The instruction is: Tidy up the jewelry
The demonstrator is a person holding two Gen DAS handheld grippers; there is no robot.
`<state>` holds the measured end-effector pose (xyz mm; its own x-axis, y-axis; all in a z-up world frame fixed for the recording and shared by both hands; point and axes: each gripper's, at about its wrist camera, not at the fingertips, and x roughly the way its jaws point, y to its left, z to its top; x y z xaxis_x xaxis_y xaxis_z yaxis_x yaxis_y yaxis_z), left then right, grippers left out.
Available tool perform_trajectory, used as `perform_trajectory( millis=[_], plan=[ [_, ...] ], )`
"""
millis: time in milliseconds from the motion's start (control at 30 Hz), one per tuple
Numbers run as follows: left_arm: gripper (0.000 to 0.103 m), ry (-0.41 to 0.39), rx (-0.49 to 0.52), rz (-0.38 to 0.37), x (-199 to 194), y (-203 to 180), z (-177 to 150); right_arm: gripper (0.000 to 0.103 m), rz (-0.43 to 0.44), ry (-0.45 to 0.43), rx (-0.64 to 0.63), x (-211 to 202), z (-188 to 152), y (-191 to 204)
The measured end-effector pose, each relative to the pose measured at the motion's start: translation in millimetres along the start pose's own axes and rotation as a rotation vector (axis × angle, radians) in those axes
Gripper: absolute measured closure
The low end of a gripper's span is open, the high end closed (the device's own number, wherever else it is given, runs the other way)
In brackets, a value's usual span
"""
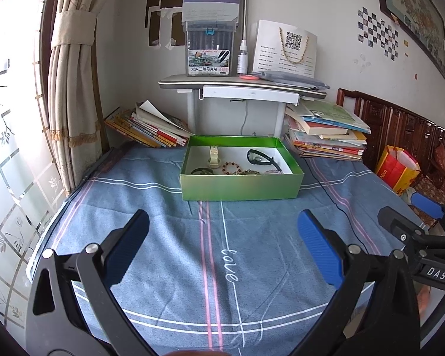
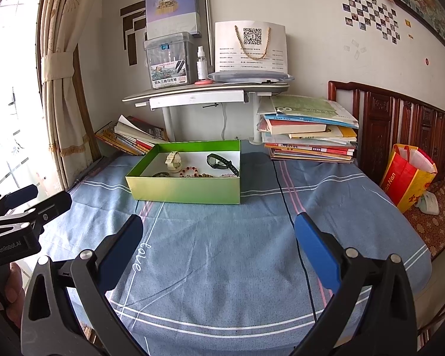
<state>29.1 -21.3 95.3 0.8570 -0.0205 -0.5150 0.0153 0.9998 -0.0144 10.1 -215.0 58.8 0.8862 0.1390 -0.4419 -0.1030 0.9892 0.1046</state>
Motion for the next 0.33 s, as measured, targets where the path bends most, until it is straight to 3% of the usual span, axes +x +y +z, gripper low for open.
perform_trajectory(
  millis=[333],
  plan=[
    [0.004, 0.024, 0.014, 0.020, 10.0, -2.5, -3.3, 0.003, -0.004, 0.010, 0.004, 3.1, -3.0, -4.4]
  ],
)
